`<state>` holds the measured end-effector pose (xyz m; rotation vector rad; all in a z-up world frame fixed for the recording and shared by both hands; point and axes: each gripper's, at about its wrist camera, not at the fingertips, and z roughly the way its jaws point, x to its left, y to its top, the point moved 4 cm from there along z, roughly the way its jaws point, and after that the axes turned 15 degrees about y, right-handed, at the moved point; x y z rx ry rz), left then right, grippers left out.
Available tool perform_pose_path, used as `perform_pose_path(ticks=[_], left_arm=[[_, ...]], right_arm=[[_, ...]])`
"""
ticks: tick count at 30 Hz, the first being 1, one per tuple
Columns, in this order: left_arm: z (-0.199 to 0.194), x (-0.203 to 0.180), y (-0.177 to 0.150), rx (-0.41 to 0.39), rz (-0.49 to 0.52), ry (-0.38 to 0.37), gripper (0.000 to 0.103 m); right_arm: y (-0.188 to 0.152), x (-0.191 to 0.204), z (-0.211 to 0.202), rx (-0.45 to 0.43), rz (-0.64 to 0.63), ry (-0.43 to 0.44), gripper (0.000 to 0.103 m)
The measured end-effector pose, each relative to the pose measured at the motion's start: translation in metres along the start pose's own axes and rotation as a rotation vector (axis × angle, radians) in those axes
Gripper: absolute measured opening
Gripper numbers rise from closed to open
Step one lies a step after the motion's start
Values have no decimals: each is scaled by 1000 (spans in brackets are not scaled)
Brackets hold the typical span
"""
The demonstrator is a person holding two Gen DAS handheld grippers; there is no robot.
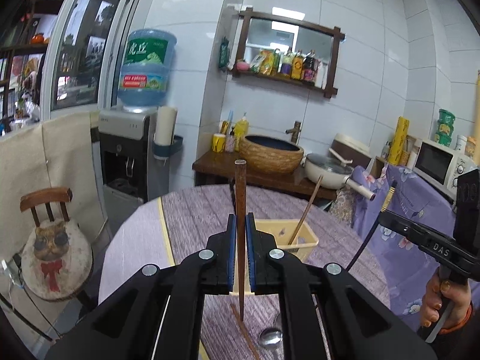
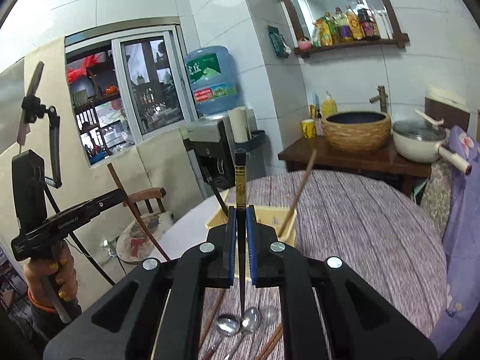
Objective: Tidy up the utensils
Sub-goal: 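Lower both held chopsticks into the utensil holder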
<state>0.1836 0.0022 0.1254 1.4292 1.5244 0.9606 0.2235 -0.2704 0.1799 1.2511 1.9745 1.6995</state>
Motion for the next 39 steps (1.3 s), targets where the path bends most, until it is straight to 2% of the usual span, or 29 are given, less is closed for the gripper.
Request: perform_pose_path(ticks=[3, 8, 11, 14, 19, 26, 34, 39], left_arm=[[-7, -6, 30, -47, -2, -23, 7], [1, -23, 77, -109, -21, -17, 7], [15, -32, 89, -124, -30, 3, 7], [34, -38, 90, -117, -42, 22, 7], [73, -39, 67, -53, -68, 48, 7], [110, -36, 22, 50, -60, 77, 7], [135, -37, -13, 139, -54, 82, 7], [138, -38, -20, 150, -46, 92, 7]], right_arm=[[31, 5, 1, -38, -22, -2, 8], [78, 9, 11, -105, -53, -32, 8], [97, 8, 22, -137, -70, -67, 8], [101, 2, 35, -148, -76, -96, 8], [81, -21, 63, -146, -57, -144, 8], [36, -49, 93, -74, 8, -162, 8], [5, -68, 105, -27, 63, -176, 8], [-4, -73, 106, -22, 66, -189, 8]])
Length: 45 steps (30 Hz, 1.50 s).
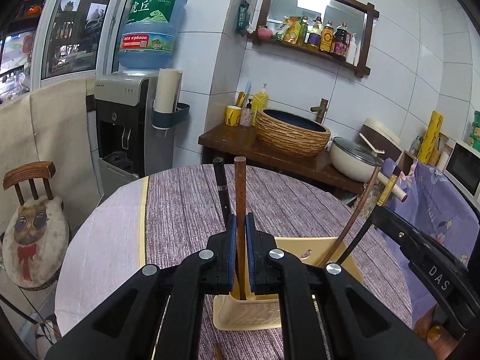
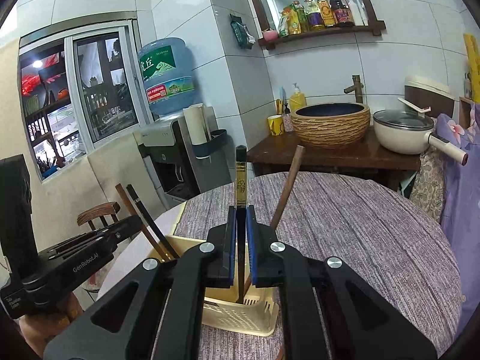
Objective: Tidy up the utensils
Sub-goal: 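Lower both held chopsticks into the utensil holder, then open both tools and move them back down to the utensils on the table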
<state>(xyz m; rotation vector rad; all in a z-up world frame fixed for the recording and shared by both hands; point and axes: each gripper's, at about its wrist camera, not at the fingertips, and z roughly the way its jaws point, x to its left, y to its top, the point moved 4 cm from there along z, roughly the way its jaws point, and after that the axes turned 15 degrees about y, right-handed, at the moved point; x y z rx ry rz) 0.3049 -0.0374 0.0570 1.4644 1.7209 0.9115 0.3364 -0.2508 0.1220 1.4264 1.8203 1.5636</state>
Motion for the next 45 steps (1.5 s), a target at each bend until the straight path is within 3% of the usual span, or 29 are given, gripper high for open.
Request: perform_pose_path(ticks=[7, 8, 9, 11, 14, 17, 22, 26, 35, 45], left_arm=[[-2, -4, -1, -13, 14, -2, 7], [-6, -4, -1, -27, 20, 0, 10], [-10, -4, -1, -41, 22, 0, 14], [-18, -2, -3, -61, 17, -5, 35], [-31, 5, -8, -85, 2, -6, 50], [-42, 15, -19, -83, -2, -10, 61], [-50, 35, -44, -49, -9, 25, 74], [-45, 51, -73, 21, -7, 61, 77], [-26, 77, -138, 203, -9, 120, 76], [-27, 75, -180, 277, 38, 108, 68]], right_arm=[[-1, -2, -3, -24, -1, 7, 9], [-1, 0, -4, -26, -15, 2, 16], [-1, 2, -6, -32, -29, -2, 31], [-1, 7, -15, -59, -54, -16, 52], [-5, 14, -30, -81, -78, -29, 53], [-14, 20, -42, -70, -97, -34, 64], [-43, 24, -62, -29, -134, -75, 68], [-70, 11, -71, 28, -92, -101, 77], [-146, -22, -68, 217, 19, -190, 77], [-189, -27, -68, 319, 49, -235, 77]])
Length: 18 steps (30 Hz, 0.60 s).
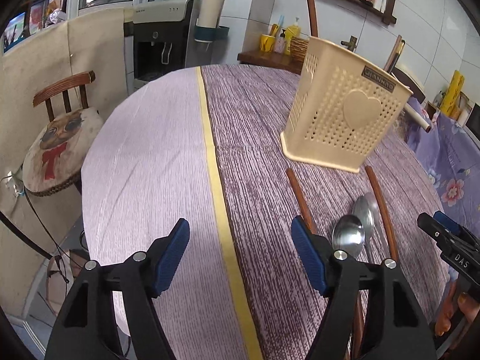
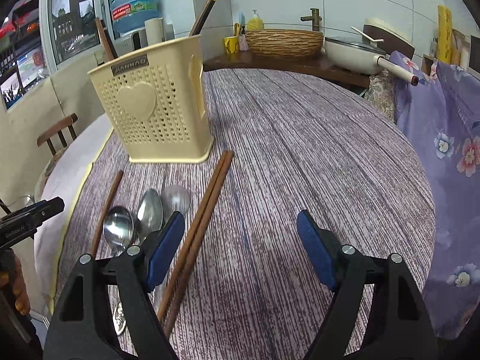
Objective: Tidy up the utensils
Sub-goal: 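Open both tools and move them back down to the utensils on the table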
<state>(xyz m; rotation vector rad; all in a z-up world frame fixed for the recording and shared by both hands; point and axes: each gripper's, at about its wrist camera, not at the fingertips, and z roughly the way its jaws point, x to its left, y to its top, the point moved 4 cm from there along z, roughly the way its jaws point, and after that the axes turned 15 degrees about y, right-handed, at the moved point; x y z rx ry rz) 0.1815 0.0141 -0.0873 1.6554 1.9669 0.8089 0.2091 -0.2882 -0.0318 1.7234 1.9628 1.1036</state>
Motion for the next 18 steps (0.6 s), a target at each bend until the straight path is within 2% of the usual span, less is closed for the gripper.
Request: perform_pose_path(ticks=[5, 14, 18], left_arm=[[6, -10, -5, 30, 19, -23, 63], [12, -29, -11, 48, 87, -22, 61], [9, -36, -13, 42, 119, -27, 61]], right_arm=[[-8, 6, 6, 37, -25, -3, 77], [-16, 12, 24, 108, -61, -35, 77], [-17, 9, 26, 113, -53, -52, 77]])
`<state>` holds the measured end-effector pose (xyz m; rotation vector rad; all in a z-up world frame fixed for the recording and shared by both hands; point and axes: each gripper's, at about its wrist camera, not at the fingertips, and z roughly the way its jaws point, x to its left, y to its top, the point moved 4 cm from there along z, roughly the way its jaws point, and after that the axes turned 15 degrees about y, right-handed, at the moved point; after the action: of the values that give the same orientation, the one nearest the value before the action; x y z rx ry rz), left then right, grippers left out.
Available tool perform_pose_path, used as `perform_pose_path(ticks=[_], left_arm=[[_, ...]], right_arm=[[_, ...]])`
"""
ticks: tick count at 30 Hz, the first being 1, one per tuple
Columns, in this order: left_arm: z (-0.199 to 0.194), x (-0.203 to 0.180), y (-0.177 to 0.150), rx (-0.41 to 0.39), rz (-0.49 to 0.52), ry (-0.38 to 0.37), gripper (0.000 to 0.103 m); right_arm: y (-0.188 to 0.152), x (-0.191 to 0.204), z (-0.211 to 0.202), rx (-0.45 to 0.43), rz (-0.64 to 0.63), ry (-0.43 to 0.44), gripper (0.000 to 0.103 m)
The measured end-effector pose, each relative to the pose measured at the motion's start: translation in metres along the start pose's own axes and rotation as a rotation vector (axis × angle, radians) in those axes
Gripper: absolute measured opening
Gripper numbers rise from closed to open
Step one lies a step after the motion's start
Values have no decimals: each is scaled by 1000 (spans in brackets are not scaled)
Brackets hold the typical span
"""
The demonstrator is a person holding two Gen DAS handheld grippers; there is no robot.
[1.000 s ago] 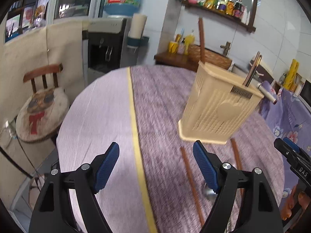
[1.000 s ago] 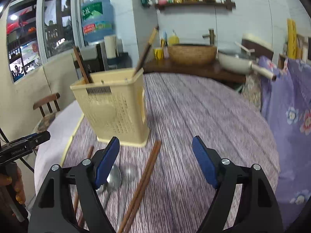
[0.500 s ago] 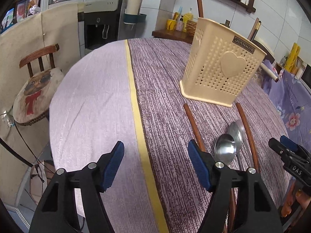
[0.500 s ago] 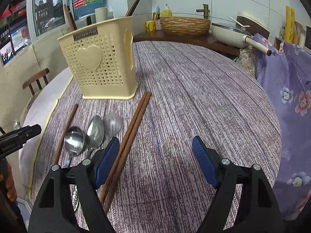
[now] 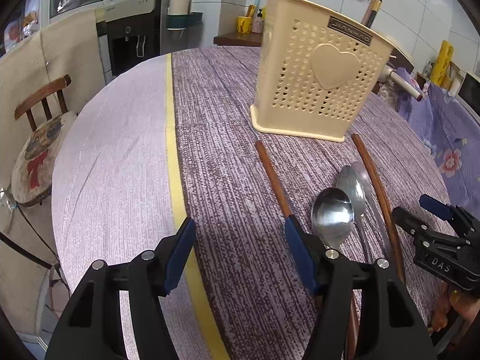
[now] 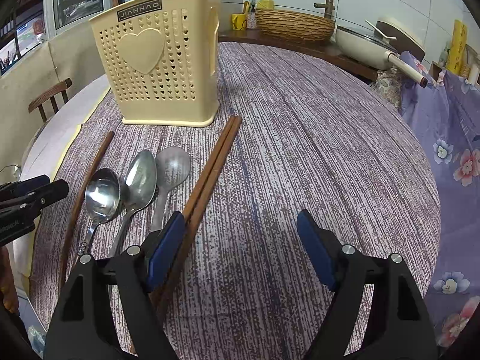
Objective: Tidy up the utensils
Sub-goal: 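Open both tools and move them back down to the utensils on the table, then grasp a brown chopstick with the right tool while the left tool grasps another brown chopstick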
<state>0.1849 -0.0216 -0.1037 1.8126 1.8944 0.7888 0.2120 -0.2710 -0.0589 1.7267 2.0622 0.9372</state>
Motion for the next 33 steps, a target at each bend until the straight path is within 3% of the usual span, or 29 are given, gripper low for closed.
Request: perform_pose_path(ticks=[15, 20, 26, 30, 33], left_arm=[[1, -23, -4, 3, 85, 15, 61], [2, -18, -4, 8, 78, 22, 61], [0, -13, 4, -2, 41, 10, 61], [1, -12, 14, -15, 28, 15, 60], [6, -14, 22, 0, 10, -6, 52]], right_arm=[[3, -2, 8, 34, 4, -15, 77], [7, -20, -1, 10, 45, -76, 77], [13, -25, -8, -14, 64, -44, 76], [14, -20, -2, 0, 72, -6, 63], [19, -20, 1, 1, 87, 14, 58]])
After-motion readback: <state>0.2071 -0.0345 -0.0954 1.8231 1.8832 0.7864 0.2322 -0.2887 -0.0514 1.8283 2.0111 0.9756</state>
